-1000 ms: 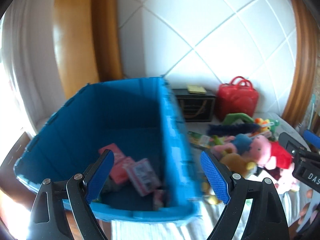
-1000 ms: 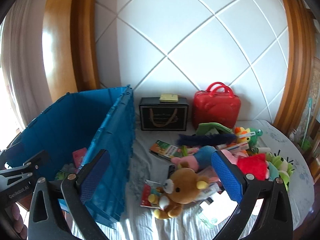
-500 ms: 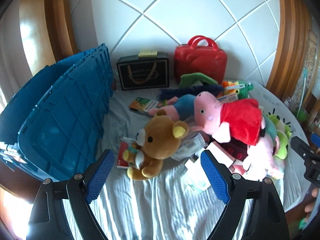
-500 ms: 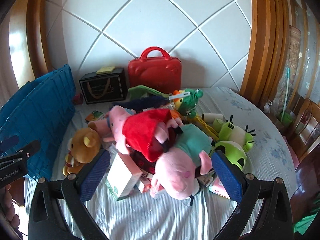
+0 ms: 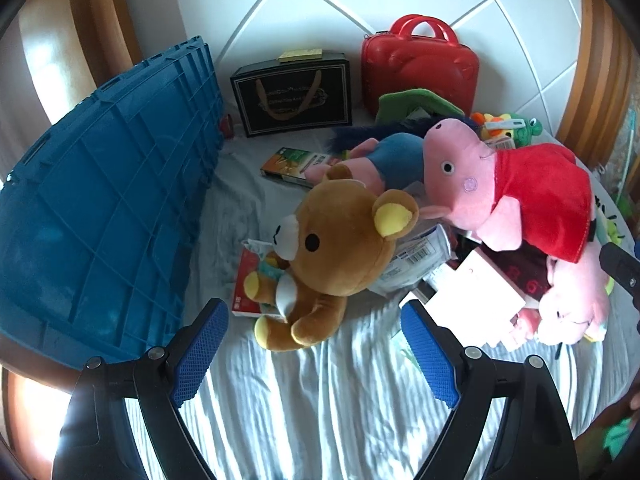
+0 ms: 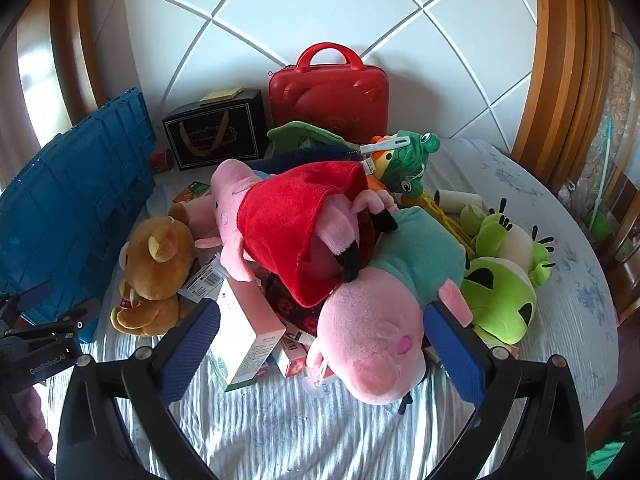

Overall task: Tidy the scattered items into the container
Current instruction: 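Withdraw both tools from the crate back toward the bed, then grasp the pink Peppa Pig plush with the left tool while the right grasps the teal pig plush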

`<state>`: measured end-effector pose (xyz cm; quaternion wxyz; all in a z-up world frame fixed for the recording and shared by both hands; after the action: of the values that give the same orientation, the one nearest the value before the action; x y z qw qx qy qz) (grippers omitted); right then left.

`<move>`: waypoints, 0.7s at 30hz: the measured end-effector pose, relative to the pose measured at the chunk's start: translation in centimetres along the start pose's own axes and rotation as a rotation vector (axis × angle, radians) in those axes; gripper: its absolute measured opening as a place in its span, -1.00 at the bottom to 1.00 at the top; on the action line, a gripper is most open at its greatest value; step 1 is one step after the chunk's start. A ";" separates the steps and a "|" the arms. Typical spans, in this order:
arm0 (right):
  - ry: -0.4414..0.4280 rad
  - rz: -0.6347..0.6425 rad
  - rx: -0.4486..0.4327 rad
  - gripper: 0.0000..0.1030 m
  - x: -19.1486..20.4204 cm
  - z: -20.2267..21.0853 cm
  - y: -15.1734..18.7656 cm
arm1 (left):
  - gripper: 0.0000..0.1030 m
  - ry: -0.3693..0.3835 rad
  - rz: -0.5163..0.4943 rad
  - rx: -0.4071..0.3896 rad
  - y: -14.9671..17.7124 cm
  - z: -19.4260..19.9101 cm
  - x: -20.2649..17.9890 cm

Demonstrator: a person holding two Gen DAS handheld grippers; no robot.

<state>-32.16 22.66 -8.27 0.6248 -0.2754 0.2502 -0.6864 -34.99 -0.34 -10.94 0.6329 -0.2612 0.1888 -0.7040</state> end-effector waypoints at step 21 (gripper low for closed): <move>0.030 0.006 0.002 1.00 -1.7 -8.1 -9.9 | 0.72 -0.086 0.084 0.073 -8.6 -9.5 0.7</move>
<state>-44.75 25.25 -7.42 0.6235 -0.2637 0.2595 -0.6888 -47.66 -0.57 -13.27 0.6785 -0.2597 0.1463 -0.6714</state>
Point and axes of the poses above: each gripper's, at about its wrist camera, not at the fingertips, and z roughly against the way its jaws point, x to its left, y to its underside, the point moved 1 cm from there along -z, roughly the way its jaws point, and after that the axes turned 2 degrees about -z, right-handed, at the moved point
